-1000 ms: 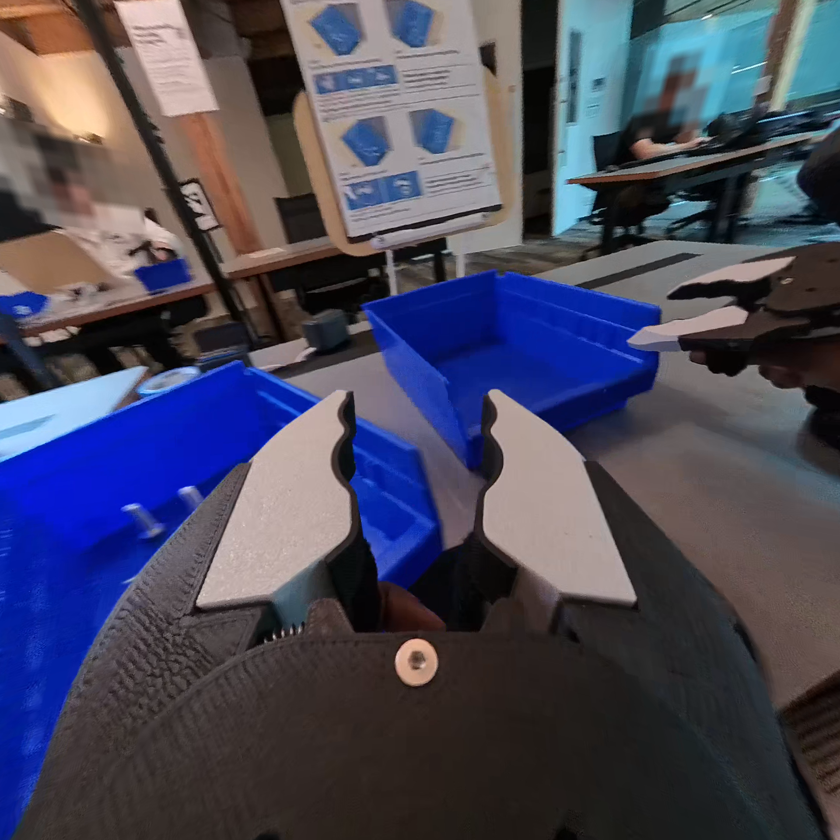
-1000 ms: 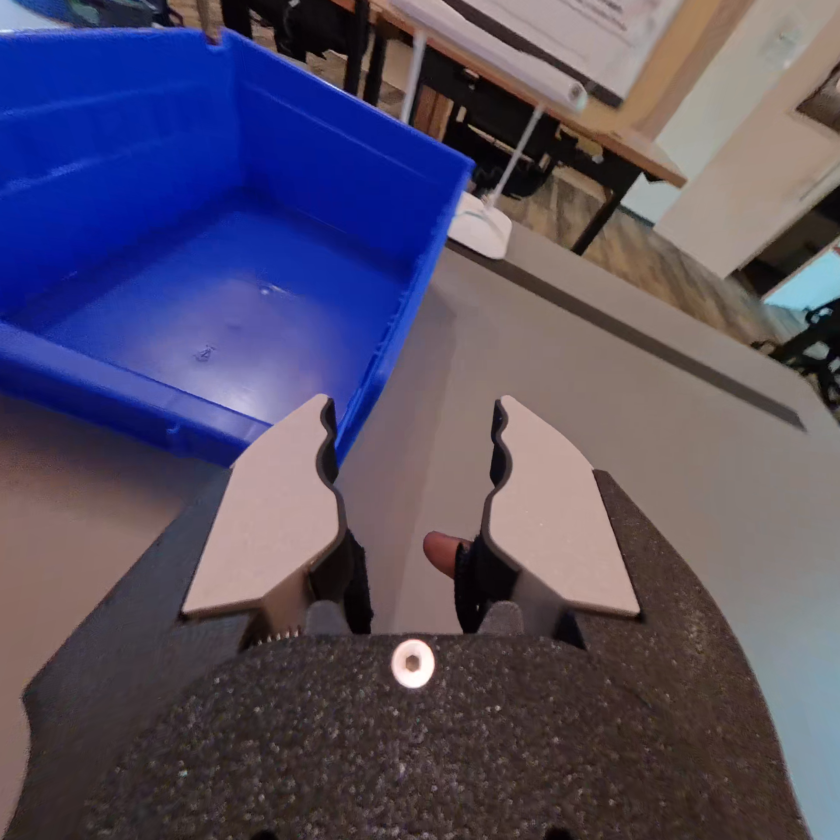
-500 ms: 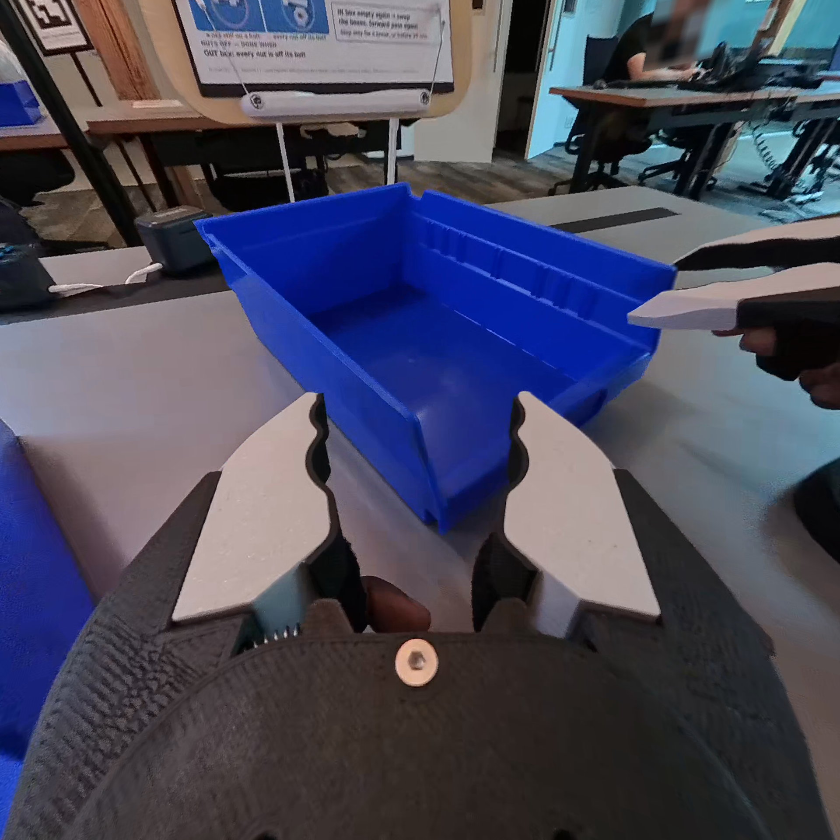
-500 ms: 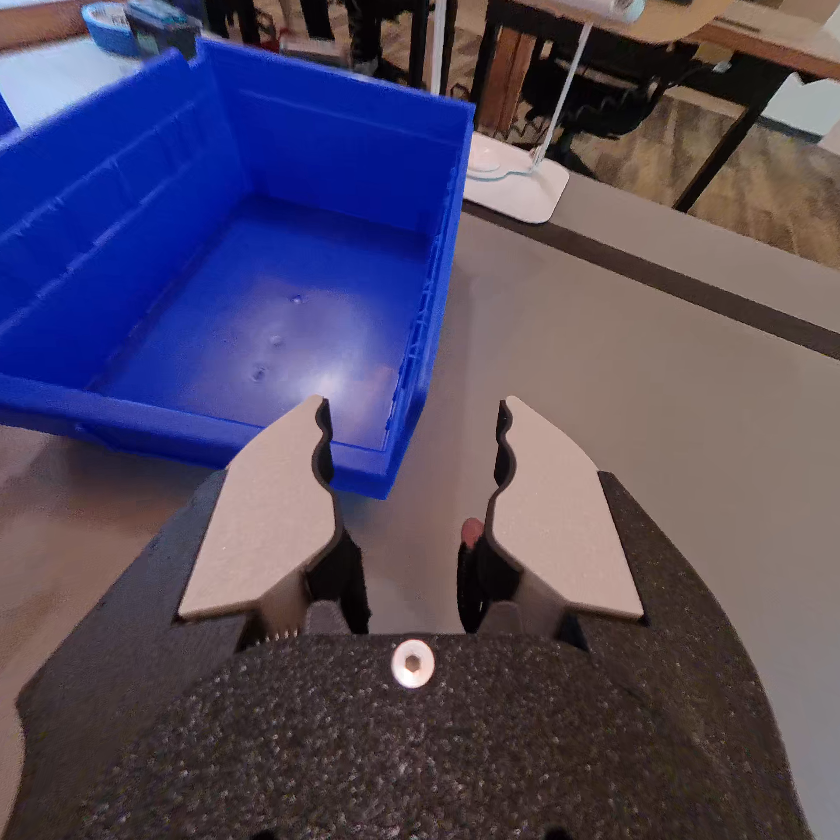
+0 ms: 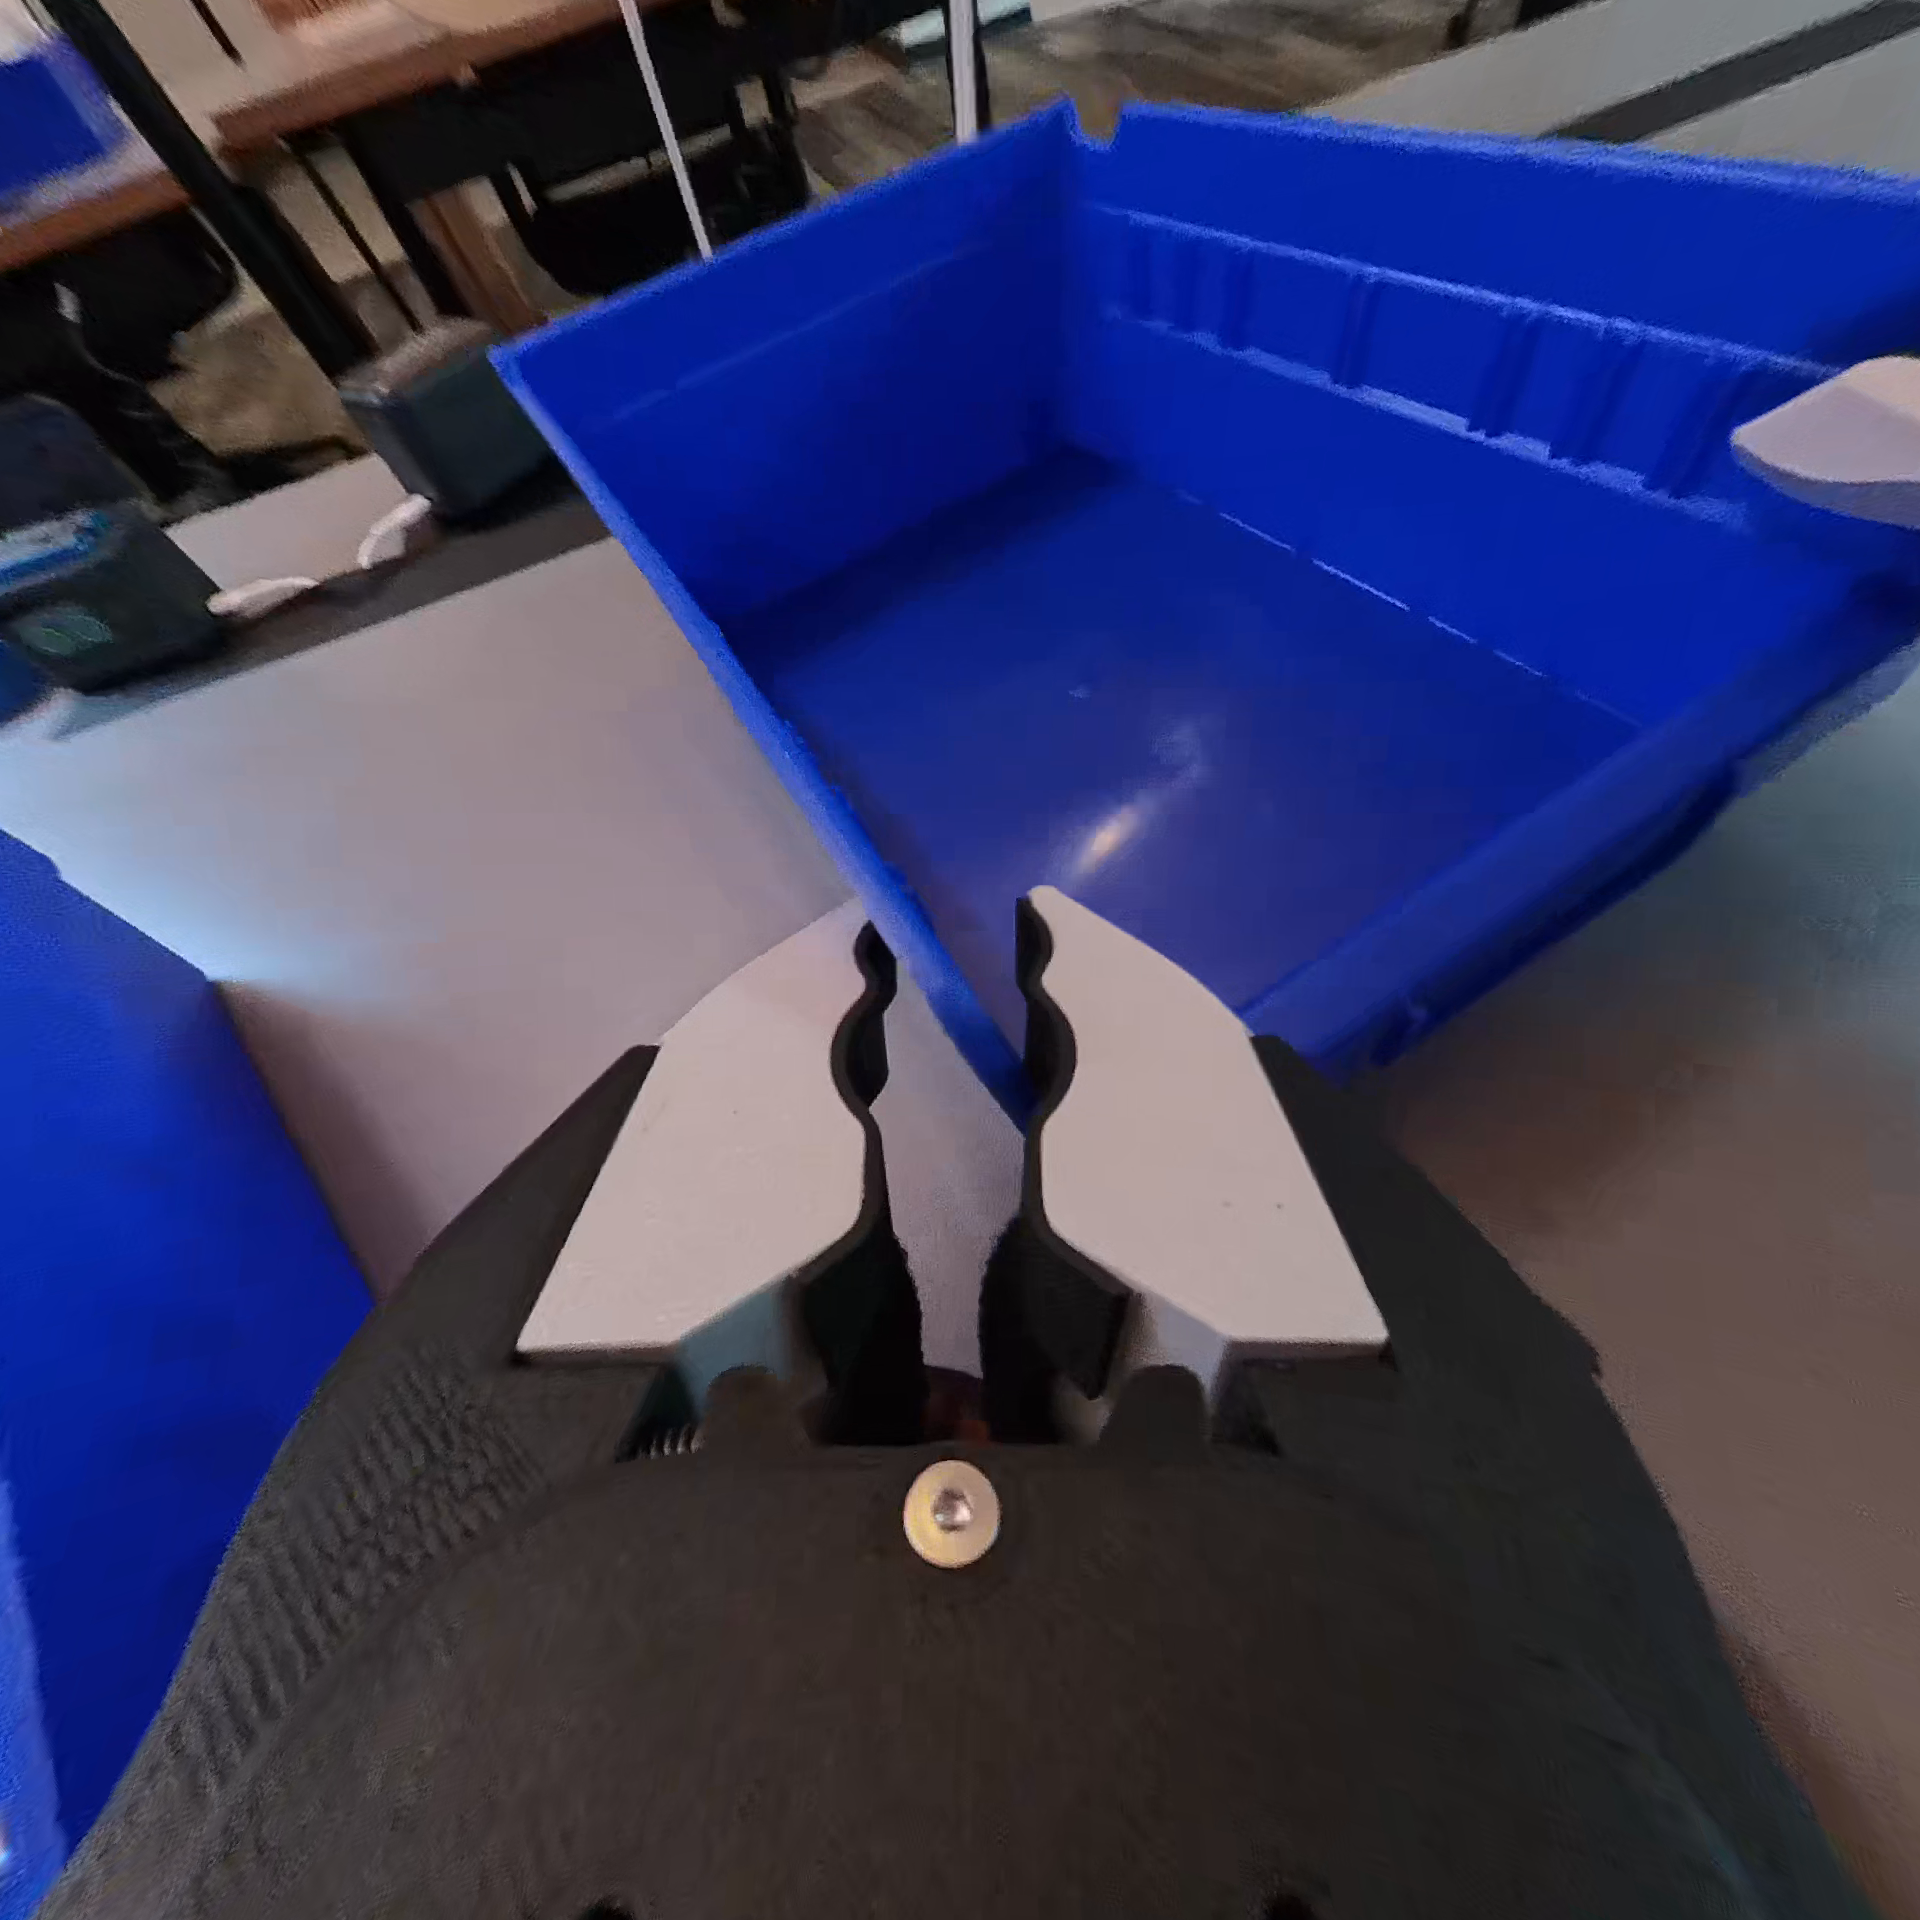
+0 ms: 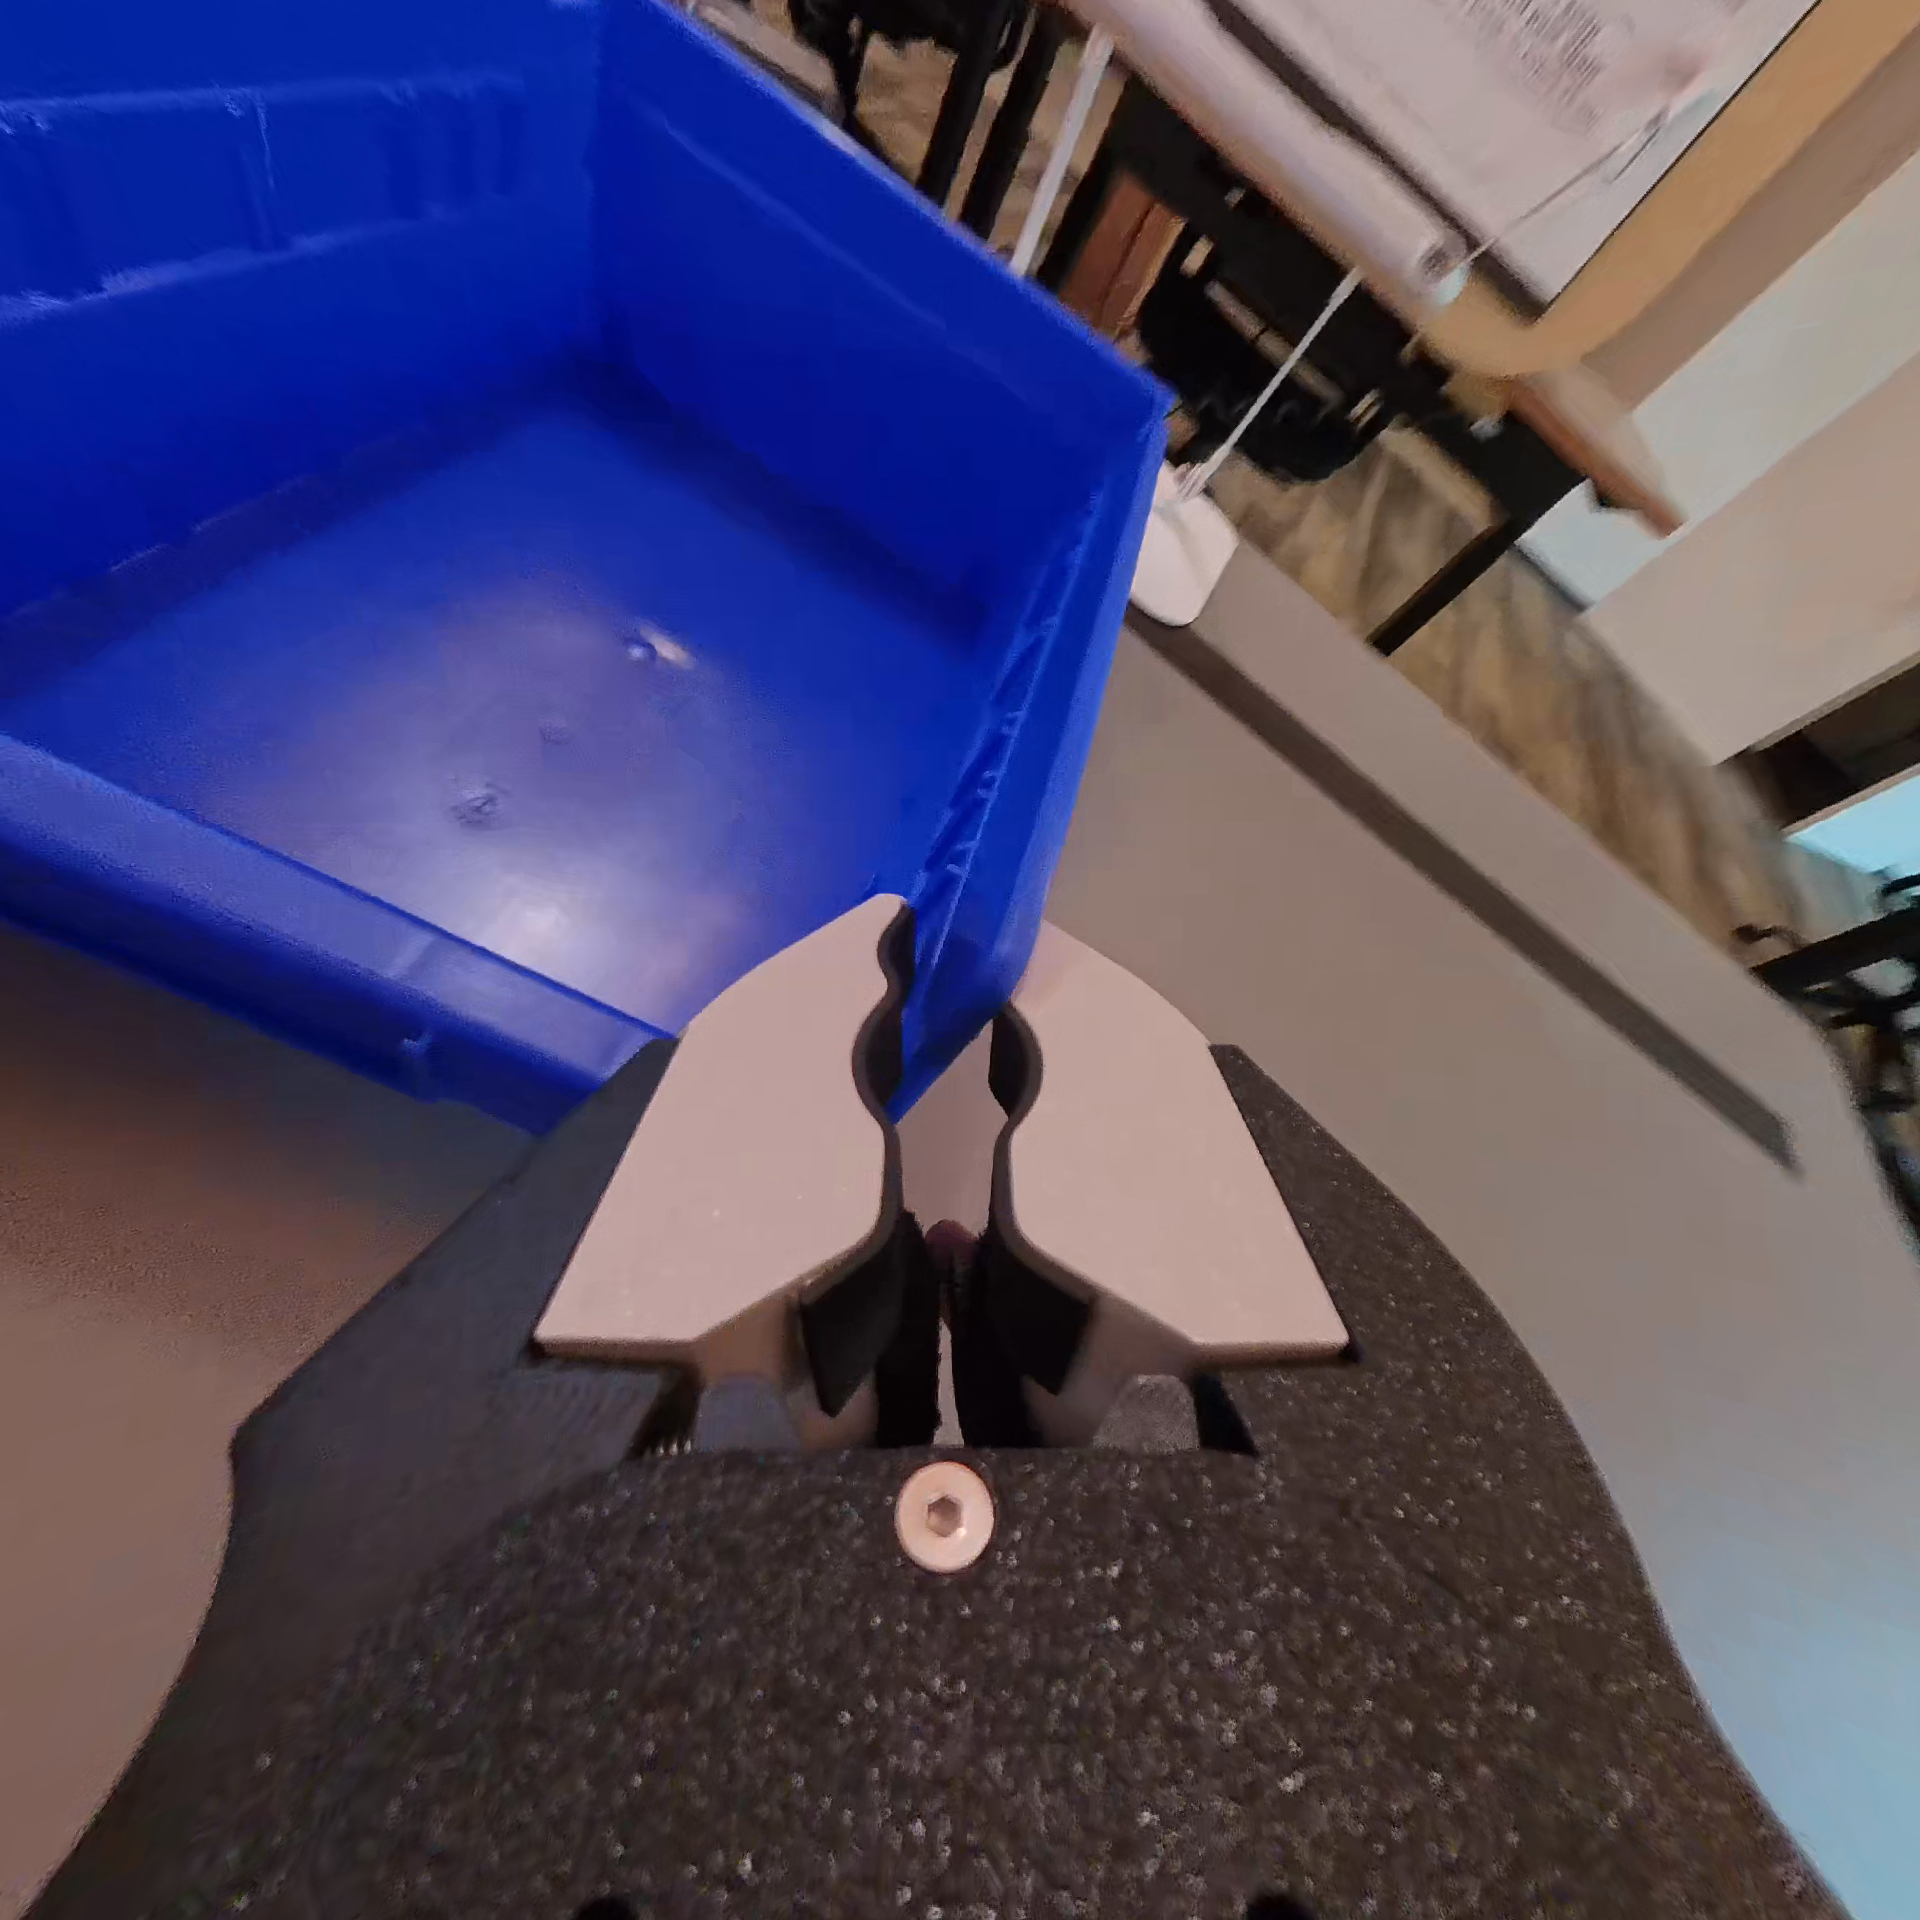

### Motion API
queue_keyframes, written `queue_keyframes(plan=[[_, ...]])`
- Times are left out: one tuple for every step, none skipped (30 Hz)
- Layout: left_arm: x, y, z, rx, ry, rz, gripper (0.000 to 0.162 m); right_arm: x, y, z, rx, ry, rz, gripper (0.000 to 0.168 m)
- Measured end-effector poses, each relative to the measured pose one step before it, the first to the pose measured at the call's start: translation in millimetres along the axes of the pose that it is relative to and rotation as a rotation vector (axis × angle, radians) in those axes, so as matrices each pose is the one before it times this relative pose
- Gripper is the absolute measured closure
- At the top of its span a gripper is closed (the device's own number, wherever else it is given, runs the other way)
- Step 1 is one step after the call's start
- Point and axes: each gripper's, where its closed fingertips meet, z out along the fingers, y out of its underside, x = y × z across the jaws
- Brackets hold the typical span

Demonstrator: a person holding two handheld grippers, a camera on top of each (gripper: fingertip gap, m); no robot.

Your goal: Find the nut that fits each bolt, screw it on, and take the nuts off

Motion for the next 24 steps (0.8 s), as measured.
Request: queue_keyframes(plan=[[0.69, -5.83, -3.21, 0.0232, -0.0036, -0.001, 0.141, 3.2, -3.97, -6.0, 0.0181, 0.0271, -0.0179, 0.157], [1.08, -6.48, -2.81, 0.0252, 0.0004, -0.0018, 0.142, 3.62, -3.09, -6.63, 0.0166, 0.0202, -0.0066, 0.156], [2.64, -6.24, -2.2, 0.0221, 0.0054, -0.0006, 0.143, 4.39, -1.43, -6.77, 0.012, 0.018, -0.0011, 0.157], [4.15, -6.46, -1.61, 0.0226, 0.0034, 0.0076, 0.143, 5.55, -0.24, -7.05, 0.0123, 0.0227, -0.0047, 0.156], [5.88, -7.05, -1.23, 0.0265, 0.0018, 0.0149, 0.143, 7.31, 0.49, -7.44, 0.0145, 0.0276, -0.0077, 0.157], [7.07, -7.75, -0.77, 0.0263, 0.002, 0.019, 0.143, 8.6, 1.28, -7.86, 0.0149, 0.0278, -0.0051, 0.156], [8.11, -8.29, -0.09, 0.0246, 0.0057, 0.0189, 0.143, 9.48, 2.23, -7.88, 0.0118, 0.0235, -0.0013, 0.156], [9.28, -8.62, 0.75, 0.0198, 0.0123, 0.0163, 0.143, 10.4, 3.19, -7.9, 0.0064, 0.0203, 0.0001, 0.156], [10.77, -7.85, 1.98, 0.0097, 0.0211, 0.0133, 0.142, 11.42, 4.05, -7.74, -0.0002, 0.02, 0.0022, 0.156], [11.42, -7.61, 3.27, 0.0068, 0.0227, 0.0131, 0.142, 12.0, 4.83, -7.49, -0.0066, 0.019, 0.002, 0.156], [11.94, -7.14, 4.31, 0.0077, 0.0241, 0.0107, 0.142, 12.27, 5.7, -6.74, -0.0107, 0.0184, -0.0004, 0.156], [12.29, -6.29, 5.11, 0.005, 0.0251, 0.0104, 0.142, 12.43, 6.39, -6.07, -0.0114, 0.0183, -0.0001, 0.156], [12.28, -6.18, 5.67, 0.0064, 0.0226, 0.0093, 0.142, 12.15, 6.84, -5.45, -0.0097, 0.017, 0.0013, 0.156], [12.02, -5.73, 5.78, 0.0062, 0.0202, 0.0105, 0.141, 11.83, 7.45, -4.83, -0.0082, 0.0156, 0.0017, 0.156], [12.22, -5.14, 6.11, 0.0058, 0.0194, 0.0096, 0.141, 11.41, 8.01, -4.31, -0.0073, 0.0153, 0.0025, 0.156], [12.16, -4.45, 6.32, 0.0027, 0.017, 0.0096, 0.141, 10.95, 8.42, -3.86, -0.0071, 0.0147, 0.0038, 0.156], [11.86, -3.8, 6.23, 0.0004, 0.0153, 0.0099, 0.141, 10.26, 8.72, -3.34, -0.0072, 0.0117, 0.0038, 0.156], [11.46, -3.39, 6.38, -0.0002, 0.0153, 0.008, 0.14, 9.38, 9.11, -2.96, -0.0068, 0.0079, 0.0027, 0.156], [11.26, -2.82, 6.35, -0.0025, 0.017, 0.0063, 0.14, 8.76, 9.34, -2.61, -0.0062, 0.0061, 0.0008, 0.156], [10.96, -2.42, 6.45, -0.0034, 0.017, 0.0074, 0.14, 8.24, 9.51, -2.05, -0.005, 0.0064, -0.0033, 0.156], [10.88, -1.6, 6.42, -0.0052, 0.0156, 0.0131, 0.14, 7.64, 9.77, -1.37, -0.0049, 0.006, -0.0033, 0.156], [10.5, -0.59, 6.47, -0.0089, 0.013, 0.0167, 0.139, 6.86, 9.84, -0.68, -0.0049, 0.0035, -0.001, 0.156], [10.09, -0.4, 6.03, -0.0091, 0.0127, 0.0161, 0.139, 6.21, 9.82, -0.17, -0.0046, 0.0002, 0.0016, 0.156], [9.26, -0.5, 5.68, -0.0074, 0.0124, 0.0114, 0.138, 5.26, 9.45, 0.34, -0.004, -0.0024, 0.0042, 0.156]])
